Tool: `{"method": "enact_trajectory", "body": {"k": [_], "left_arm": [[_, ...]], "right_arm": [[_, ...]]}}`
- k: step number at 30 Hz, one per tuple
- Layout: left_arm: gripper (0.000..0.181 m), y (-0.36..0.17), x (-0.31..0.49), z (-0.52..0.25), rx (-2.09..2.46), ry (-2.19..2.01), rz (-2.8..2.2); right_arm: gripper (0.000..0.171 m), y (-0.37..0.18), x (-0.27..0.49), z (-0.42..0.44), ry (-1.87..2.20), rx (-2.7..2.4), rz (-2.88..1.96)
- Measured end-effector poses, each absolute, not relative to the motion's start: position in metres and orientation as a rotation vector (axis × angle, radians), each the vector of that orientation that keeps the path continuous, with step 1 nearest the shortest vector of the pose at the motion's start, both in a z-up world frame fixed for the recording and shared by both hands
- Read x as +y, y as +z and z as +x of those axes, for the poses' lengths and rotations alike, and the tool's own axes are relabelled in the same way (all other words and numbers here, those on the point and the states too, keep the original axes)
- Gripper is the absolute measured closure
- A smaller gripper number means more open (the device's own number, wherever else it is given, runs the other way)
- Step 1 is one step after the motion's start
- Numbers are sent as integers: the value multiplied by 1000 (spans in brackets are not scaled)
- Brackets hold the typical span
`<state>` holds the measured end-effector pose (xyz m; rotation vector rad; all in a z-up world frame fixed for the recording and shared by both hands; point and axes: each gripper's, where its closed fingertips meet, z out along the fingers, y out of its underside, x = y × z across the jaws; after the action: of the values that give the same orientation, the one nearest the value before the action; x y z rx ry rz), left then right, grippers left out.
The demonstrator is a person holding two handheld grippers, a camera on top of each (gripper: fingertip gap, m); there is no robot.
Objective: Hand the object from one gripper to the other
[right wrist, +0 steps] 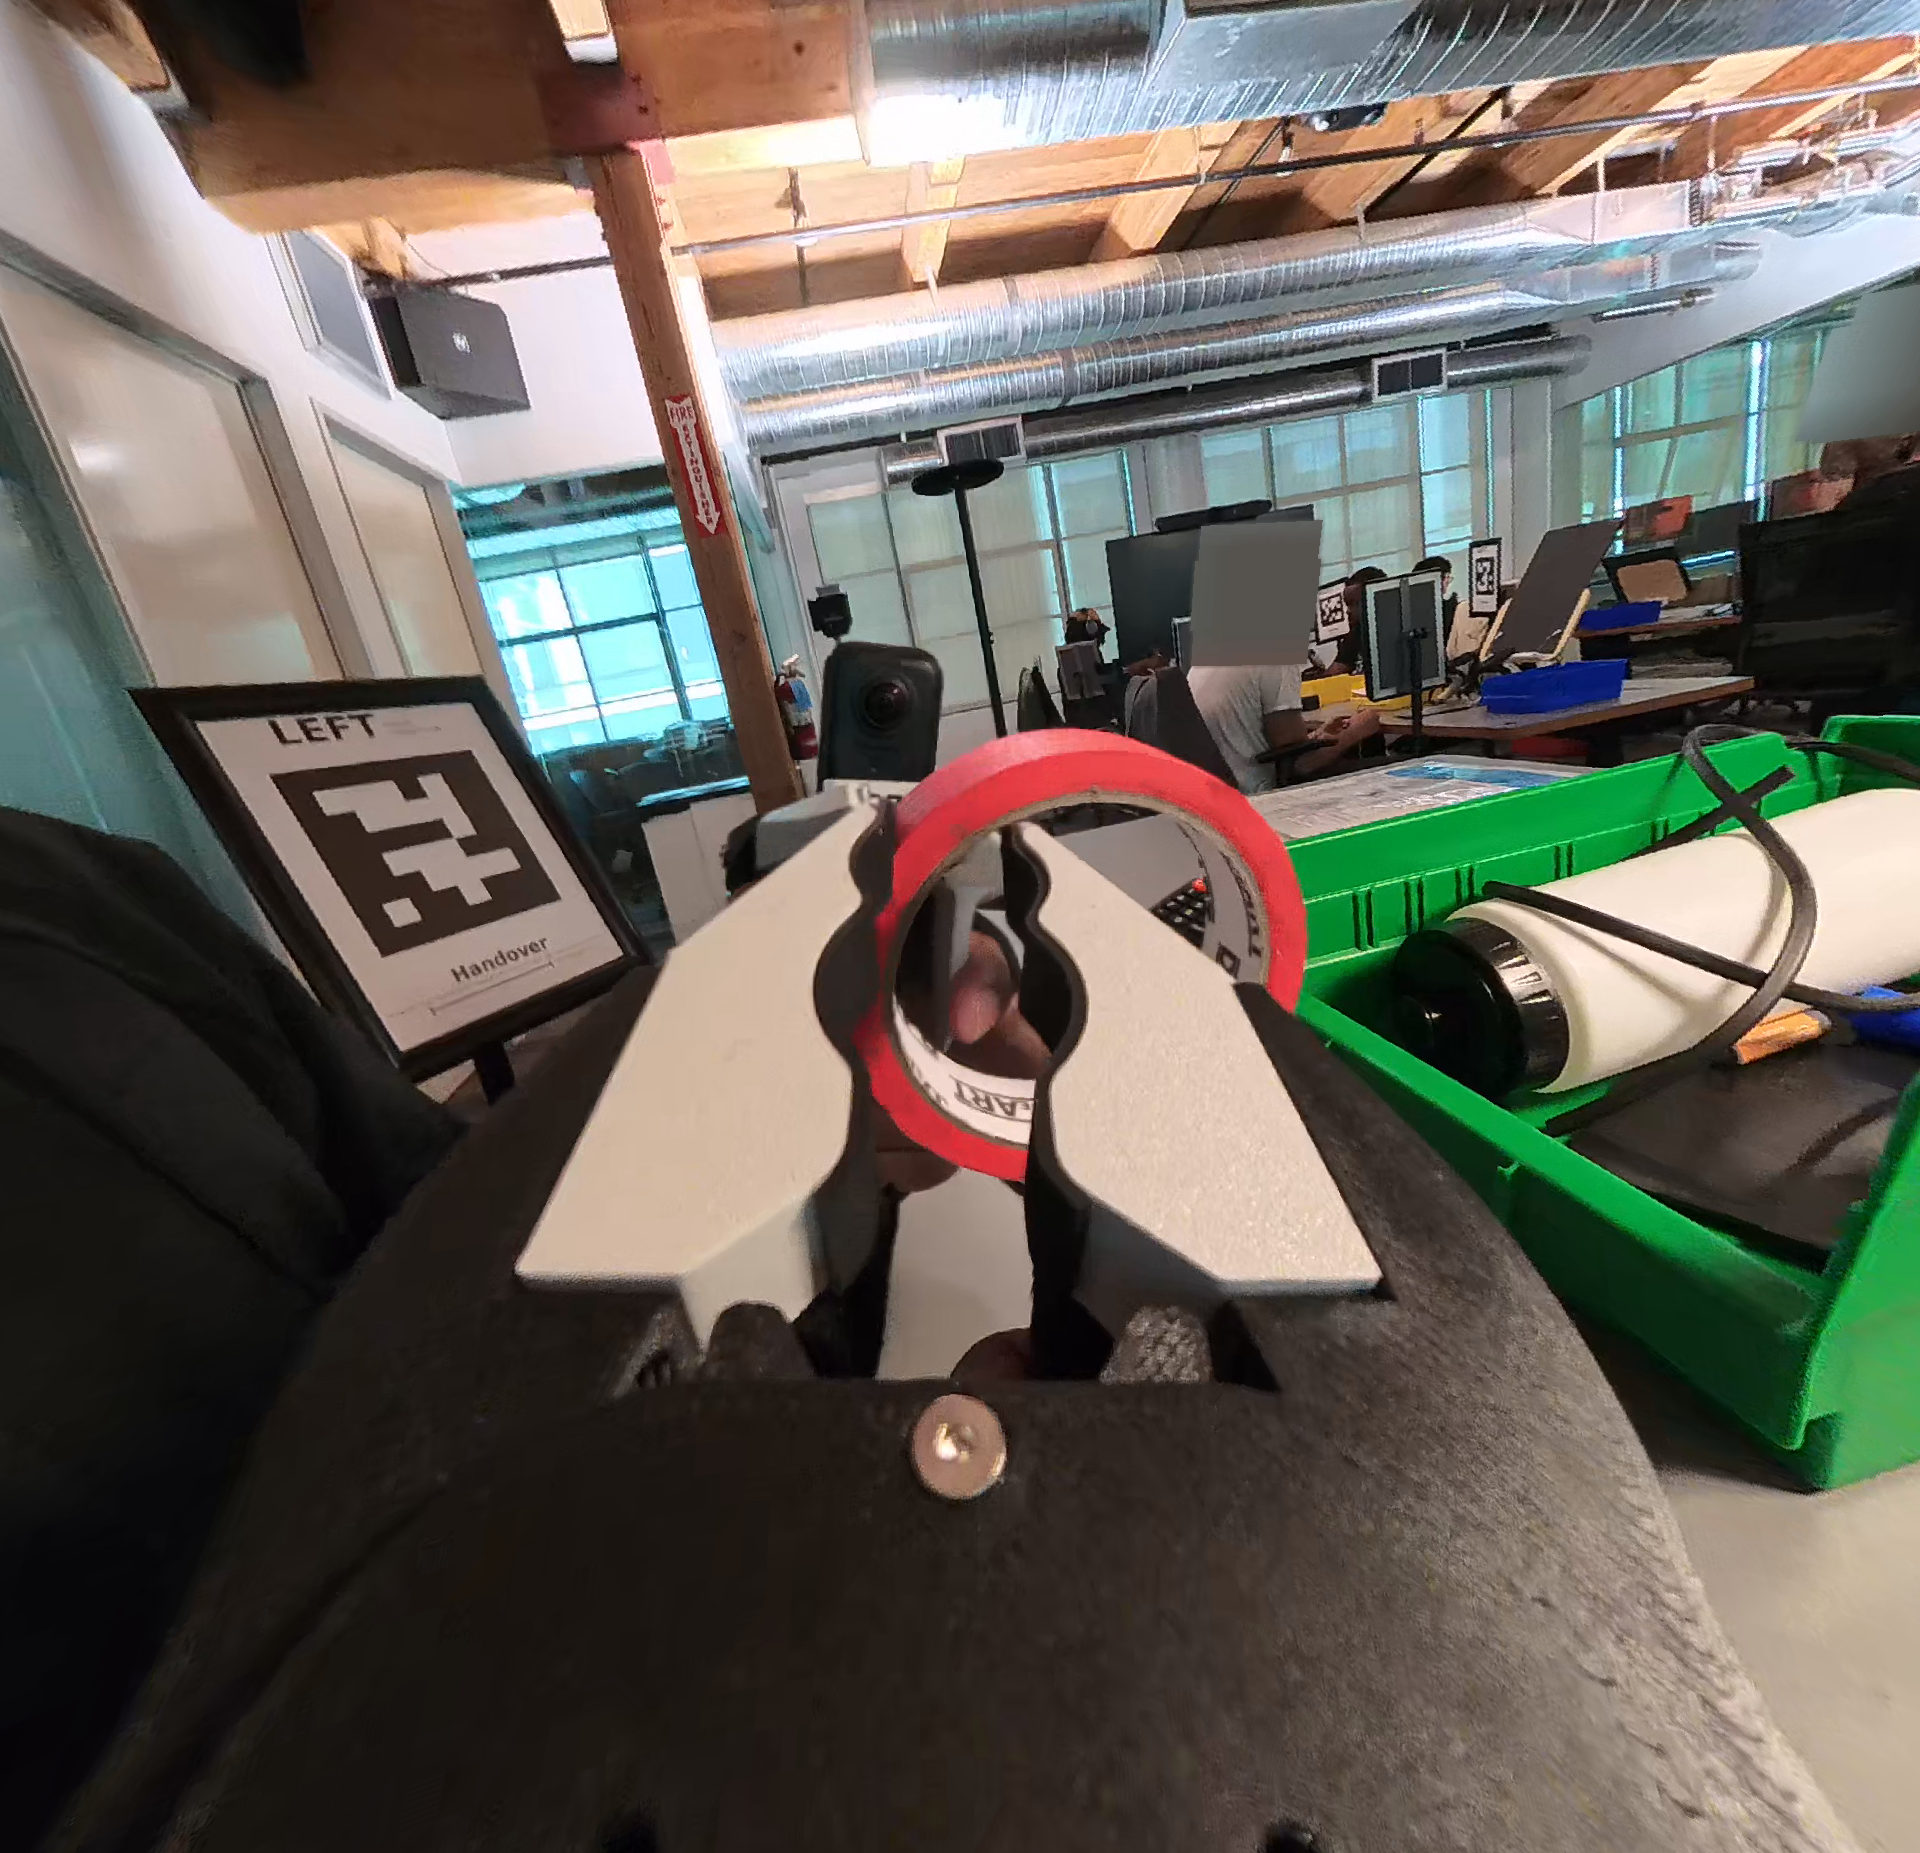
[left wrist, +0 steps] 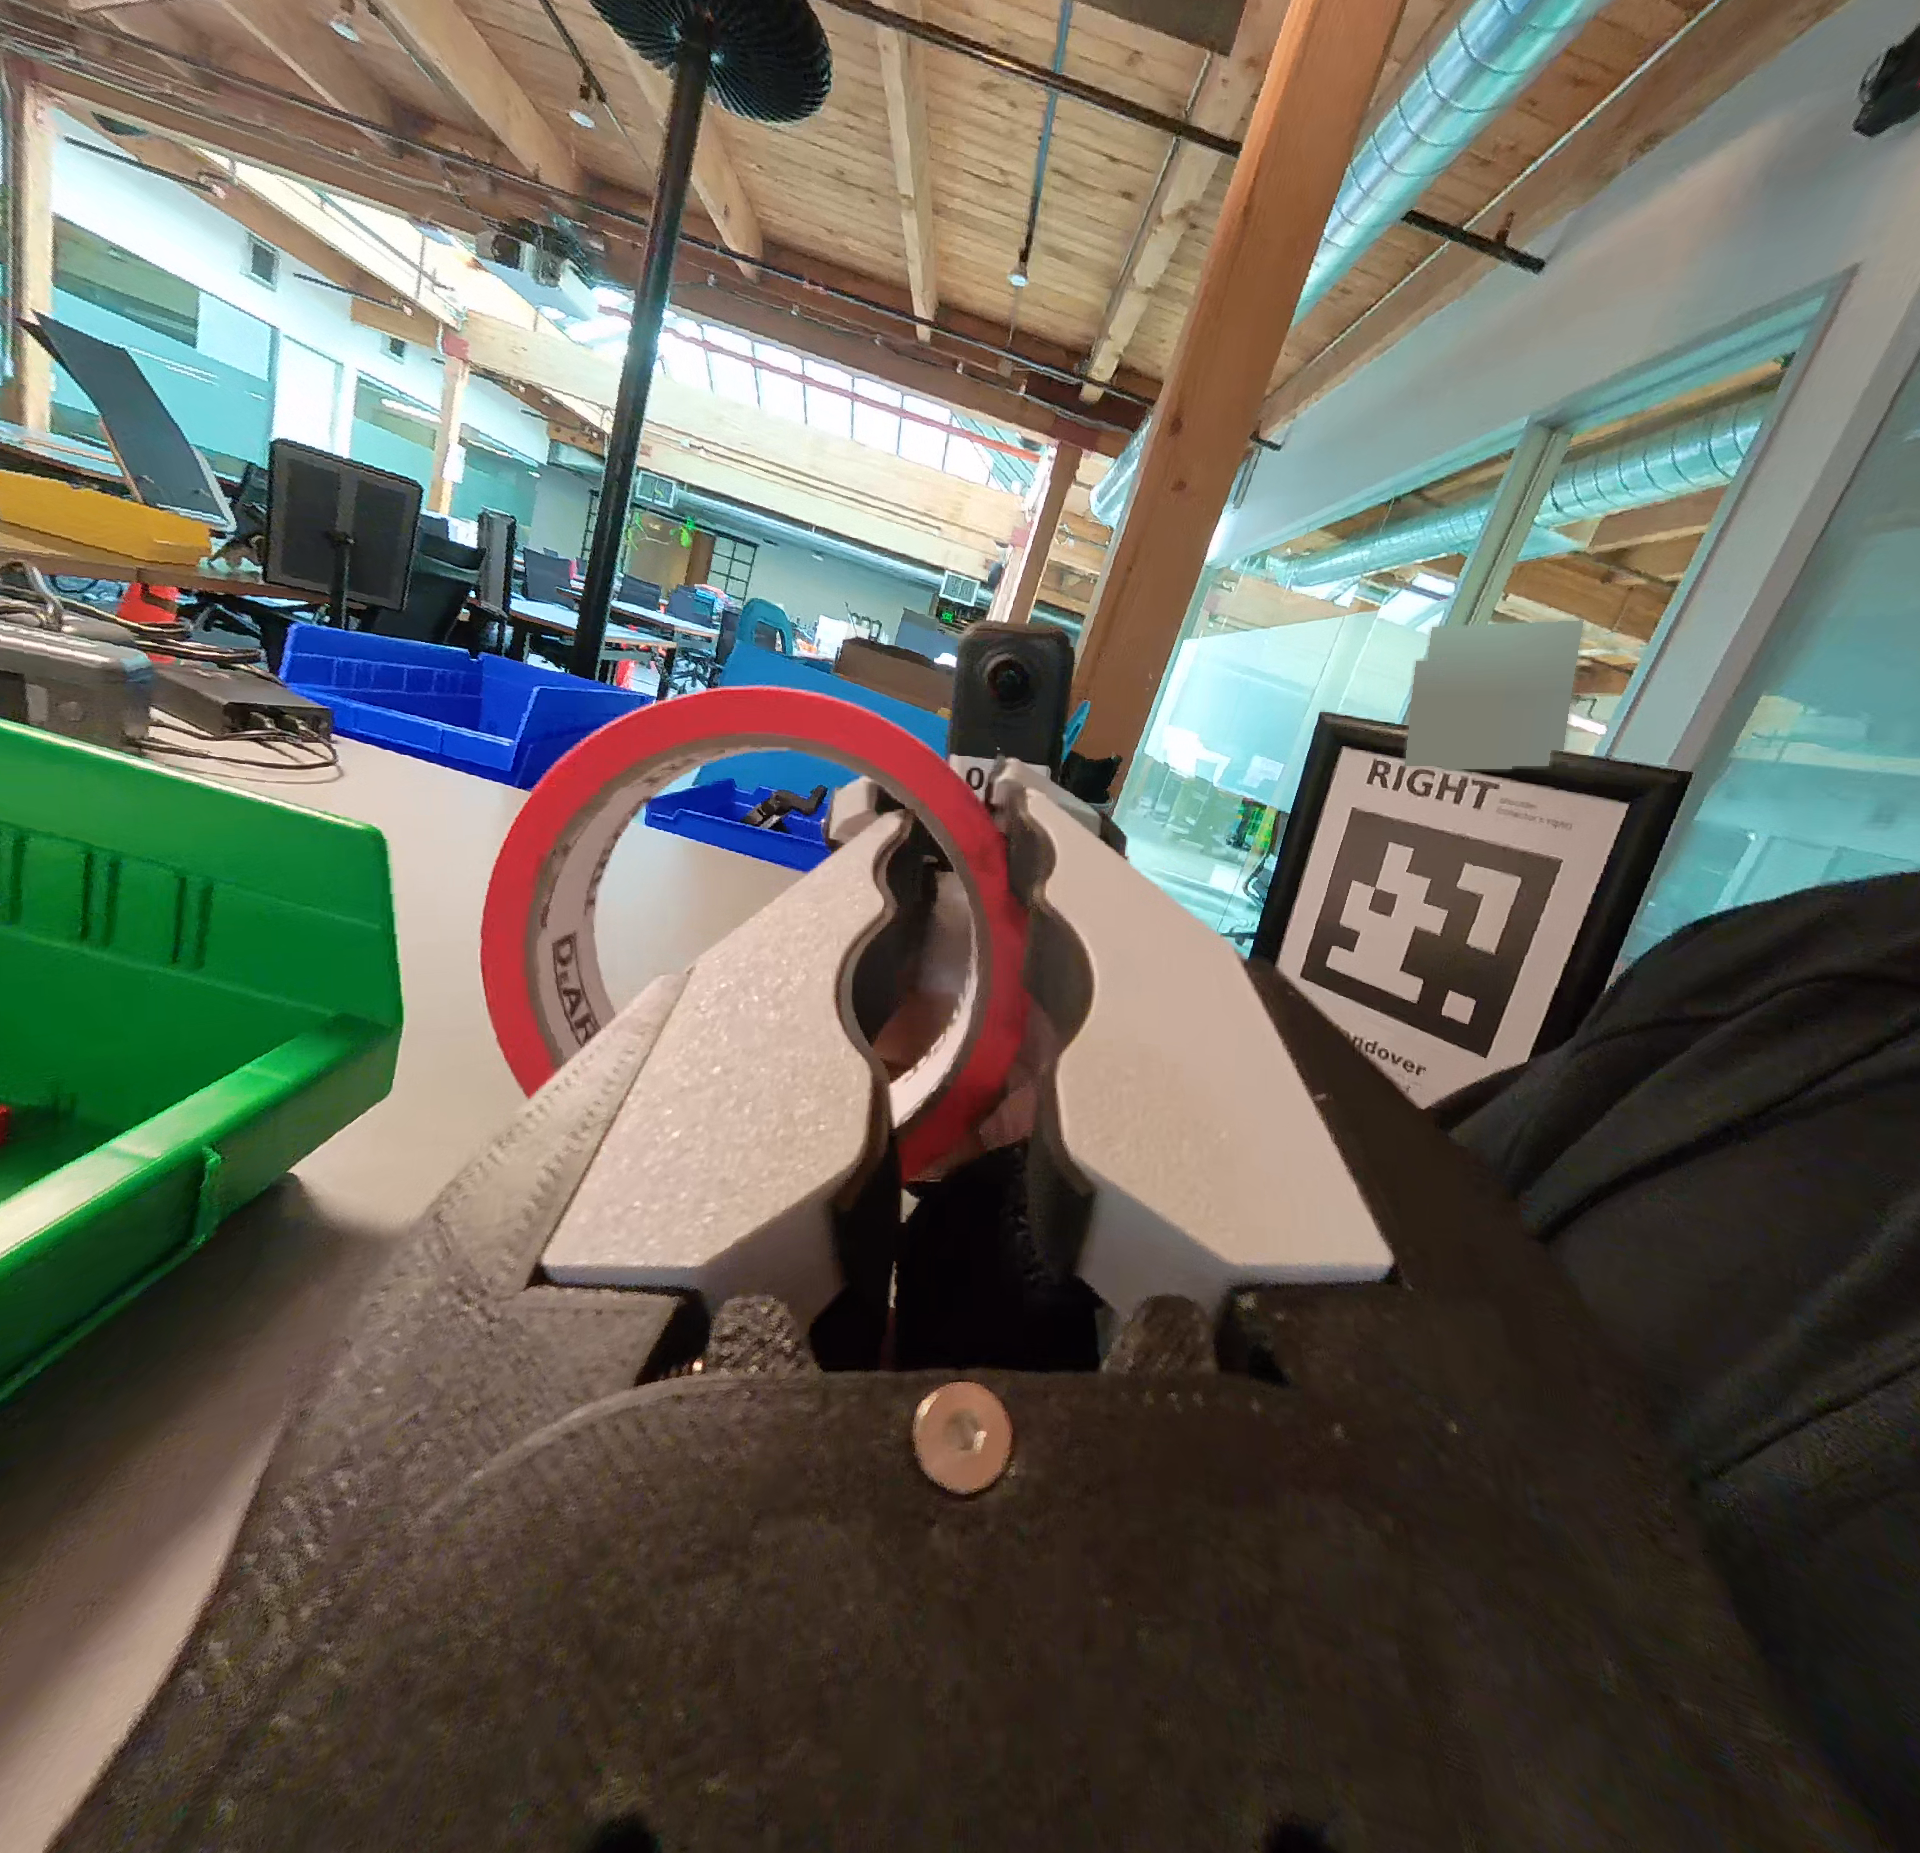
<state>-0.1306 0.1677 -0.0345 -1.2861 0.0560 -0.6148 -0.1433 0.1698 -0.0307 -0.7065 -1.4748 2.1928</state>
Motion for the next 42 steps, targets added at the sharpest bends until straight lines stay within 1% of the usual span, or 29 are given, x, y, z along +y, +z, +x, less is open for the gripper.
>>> {"method": "enact_trajectory", "body": {"k": [1, 4, 9, 10, 12, 15, 18, 19, 20, 22, 27, 29, 31, 32, 33, 36, 38, 42], "left_arm": [[165, -35, 168, -129, 65, -606, -1290], [161, -36, 170, -132, 47, -605, -1297], [162, -34, 169, -135, 28, -614, -1277], [165, -34, 170, -137, 12, -607, -1280], [162, -35, 170, -139, 1, -605, -1281], [162, -35, 170, -137, 14, -605, -1284], [163, -36, 170, -132, 49, -606, -1297], [166, -36, 170, -129, 65, -600, -1298], [163, -37, 170, -127, 77, -598, -1306], [166, -38, 171, -126, 82, -589, -1312], [165, -37, 171, -132, 39, -594, -1300], [161, -37, 171, -135, 23, -603, -1296], [159, -37, 172, -135, 18, -606, -1299], [165, -37, 171, -134, 27, -601, -1297], [162, -36, 171, -134, 34, -599, -1292], [164, -37, 170, -130, 55, -610, -1297], [167, -38, 170, -126, 77, -599, -1310], [163, -40, 172, -129, 50, -607, -1318]], "right_arm": [[150, -30, 171, -143, 2201, -1470, -710], [152, -32, 169, -144, 2192, -1487, -713], [155, -37, 165, -144, 2133, -1532, -690], [155, -38, 164, -144, 2125, -1538, -687], [156, -38, 163, -144, 2120, -1538, -679], [154, -35, 165, -144, 2153, -1520, -692], [146, -32, 173, -148, 2194, -1459, -749], [145, -31, 175, -148, 2212, -1444, -760], [145, -30, 176, -147, 2229, -1439, -762], [147, -30, 175, -147, 2235, -1447, -763], [153, -34, 170, -146, 2151, -1489, -711], [154, -33, 169, -145, 2149, -1491, -699], [153, -33, 170, -145, 2159, -1486, -699], [152, -32, 169, -144, 2169, -1484, -699], [152, -32, 169, -144, 2179, -1482, -700], [145, -31, 173, -148, 2189, -1452, -741], [146, -30, 175, -147, 2208, -1438, -750], [150, -32, 173, -146, 2168, -1468, -725]]}}
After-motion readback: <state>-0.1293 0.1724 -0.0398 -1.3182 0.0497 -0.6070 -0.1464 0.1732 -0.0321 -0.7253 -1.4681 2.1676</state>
